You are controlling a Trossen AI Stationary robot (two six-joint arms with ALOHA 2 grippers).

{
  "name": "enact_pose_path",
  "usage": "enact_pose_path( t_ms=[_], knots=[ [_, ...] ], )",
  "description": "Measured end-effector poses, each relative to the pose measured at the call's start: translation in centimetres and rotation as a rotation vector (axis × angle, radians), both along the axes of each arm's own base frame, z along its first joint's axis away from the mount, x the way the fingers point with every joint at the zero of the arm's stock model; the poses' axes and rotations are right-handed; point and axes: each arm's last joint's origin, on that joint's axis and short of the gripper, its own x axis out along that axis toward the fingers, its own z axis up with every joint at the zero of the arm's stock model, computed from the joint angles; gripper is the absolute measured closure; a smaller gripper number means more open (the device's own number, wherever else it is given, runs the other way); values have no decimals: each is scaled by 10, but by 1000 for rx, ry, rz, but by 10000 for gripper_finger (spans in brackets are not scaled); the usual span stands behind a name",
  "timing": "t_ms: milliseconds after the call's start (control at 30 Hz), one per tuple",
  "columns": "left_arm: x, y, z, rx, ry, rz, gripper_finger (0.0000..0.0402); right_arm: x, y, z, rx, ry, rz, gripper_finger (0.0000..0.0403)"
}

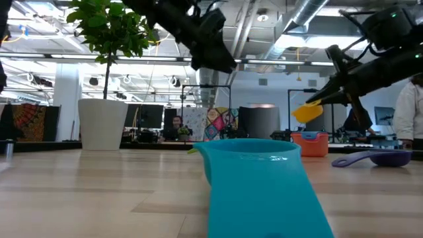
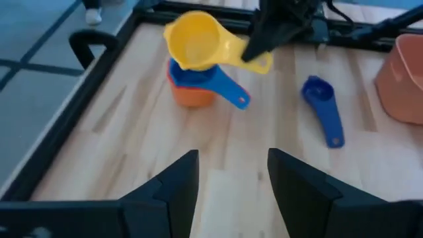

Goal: Nest measuring cups in basket
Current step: Stack the yellow measuring cup on top of the blue measuring cup

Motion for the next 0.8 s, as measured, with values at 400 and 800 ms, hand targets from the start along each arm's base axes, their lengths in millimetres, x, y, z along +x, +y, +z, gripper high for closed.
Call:
enact_pose_path(
  t_ms=[400,800],
  knots=[
    [3,33,-19,-22,4,-57,233,3,-12,-11,66,61,17,398],
    [5,34,-25,20,25,-89,233,10,-14,-18,127,50,-5,368]
  ],
)
